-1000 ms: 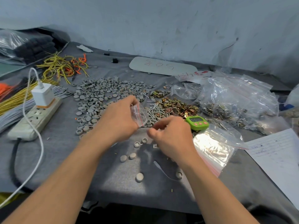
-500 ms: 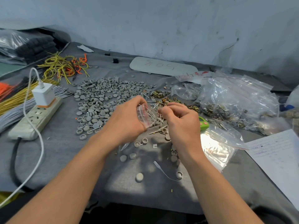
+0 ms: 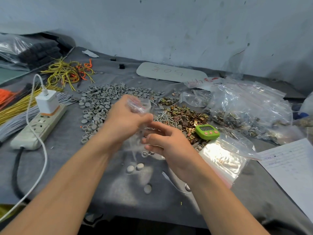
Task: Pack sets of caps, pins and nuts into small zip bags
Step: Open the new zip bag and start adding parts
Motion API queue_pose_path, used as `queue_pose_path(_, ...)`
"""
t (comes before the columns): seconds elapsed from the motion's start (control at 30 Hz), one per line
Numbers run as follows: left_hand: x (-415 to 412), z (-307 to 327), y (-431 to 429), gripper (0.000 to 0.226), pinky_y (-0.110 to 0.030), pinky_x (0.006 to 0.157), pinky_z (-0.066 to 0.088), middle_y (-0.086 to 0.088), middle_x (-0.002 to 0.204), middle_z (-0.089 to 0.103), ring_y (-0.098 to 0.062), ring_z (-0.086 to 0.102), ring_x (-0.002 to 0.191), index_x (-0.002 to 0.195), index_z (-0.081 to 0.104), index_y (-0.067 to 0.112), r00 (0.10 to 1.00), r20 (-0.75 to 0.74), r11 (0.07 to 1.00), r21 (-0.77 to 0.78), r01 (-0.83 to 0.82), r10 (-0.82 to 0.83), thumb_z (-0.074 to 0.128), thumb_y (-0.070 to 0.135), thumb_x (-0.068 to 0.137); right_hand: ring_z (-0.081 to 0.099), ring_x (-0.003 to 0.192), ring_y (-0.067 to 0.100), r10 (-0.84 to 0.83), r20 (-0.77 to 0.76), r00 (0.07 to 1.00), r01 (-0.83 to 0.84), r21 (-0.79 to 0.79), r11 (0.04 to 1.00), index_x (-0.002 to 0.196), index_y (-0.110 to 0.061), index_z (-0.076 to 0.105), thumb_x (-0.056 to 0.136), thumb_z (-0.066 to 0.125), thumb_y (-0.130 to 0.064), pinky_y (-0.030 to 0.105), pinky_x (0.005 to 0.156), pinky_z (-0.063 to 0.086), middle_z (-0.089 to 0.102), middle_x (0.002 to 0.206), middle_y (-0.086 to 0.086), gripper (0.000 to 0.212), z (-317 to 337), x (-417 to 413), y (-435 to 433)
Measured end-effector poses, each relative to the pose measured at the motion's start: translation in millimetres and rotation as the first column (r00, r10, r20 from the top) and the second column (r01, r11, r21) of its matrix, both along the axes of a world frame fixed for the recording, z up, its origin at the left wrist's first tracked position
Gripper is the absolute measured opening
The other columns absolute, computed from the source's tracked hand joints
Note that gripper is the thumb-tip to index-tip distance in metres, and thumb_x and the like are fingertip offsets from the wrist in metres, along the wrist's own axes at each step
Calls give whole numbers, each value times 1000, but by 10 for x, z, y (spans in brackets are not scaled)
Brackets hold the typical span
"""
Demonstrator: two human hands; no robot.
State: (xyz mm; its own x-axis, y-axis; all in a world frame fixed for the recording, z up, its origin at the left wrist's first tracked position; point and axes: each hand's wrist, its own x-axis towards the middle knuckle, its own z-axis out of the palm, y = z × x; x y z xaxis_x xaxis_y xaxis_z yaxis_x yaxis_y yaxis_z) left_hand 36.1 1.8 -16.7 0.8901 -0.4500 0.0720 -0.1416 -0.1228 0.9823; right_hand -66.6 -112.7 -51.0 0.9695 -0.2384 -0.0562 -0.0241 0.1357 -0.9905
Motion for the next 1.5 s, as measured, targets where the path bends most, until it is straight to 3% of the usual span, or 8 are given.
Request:
queue_pose_path(0.13,-97,-89,-93,86,-40,82,58,5,100,72,-18,73,92,120,51,32,997,26,991,111,-78,76,90,49,46,63,103,22,131,26,991,-133,67,989,124,-9,69,87,63,10,55,109,48,71,109,11,42,12,6,25)
queue_pose_path(0.33,-82,3,-14,133,-21,81,47,4,125,65,-5,68,107,153,33,42,971,-129,977,43,208,-201,95,57,37,70,81,17,-122,-85,989,112,-114,987,118,-16,71,89,59,13,28,67,55,78,86,-2,43,-55,48,-35)
queue_pose_path(0.5,74,93,148,73,-36,90,51,9,112,76,-18,70,111,126,61,40,949,-184,944,163,286,-255,90,47,60,77,85,22,-62,-109,992,83,202,976,121,-6,68,93,50,16,30,66,61,80,103,13,40,22,10,-211)
queue_pose_path(0.63,80,82,220,48,-40,84,43,-4,111,78,-19,68,100,117,75,34,907,-221,872,267,410,-359,83,34,69,75,105,35,-39,-78,996,61,300,952,117,-2,72,96,52,10,46,94,61,77,110,21,31,63,-40,-313)
queue_pose_path(0.73,81,43,203,35,-38,83,48,-10,108,78,-16,70,89,108,79,24,935,-183,898,272,346,-304,84,10,76,75,93,27,12,-42,999,4,355,935,117,0,70,95,50,14,33,75,63,77,111,21,33,96,-72,-328)
queue_pose_path(1.03,84,46,145,31,-16,54,51,-2,75,72,-8,68,65,96,80,13,950,-179,927,233,294,-256,79,-11,77,75,93,21,-13,-47,999,22,195,981,123,-13,70,79,57,29,34,79,59,78,108,11,62,16,-78,-375)
queue_pose_path(1.33,69,32,134,45,-19,59,55,-1,82,76,-9,70,70,110,74,11,952,-188,936,217,278,-240,65,-19,79,75,80,17,-116,-70,991,121,74,990,117,-12,70,82,53,30,29,72,59,80,99,8,57,-5,-45,-339)
queue_pose_path(1.5,-53,-59,-20,63,-30,88,56,7,115,72,-6,70,101,131,59,29,975,-120,968,149,202,-186,89,19,76,74,91,8,-299,5,954,295,-162,942,123,-16,70,88,59,20,26,76,56,80,102,-4,51,-40,-4,-274)
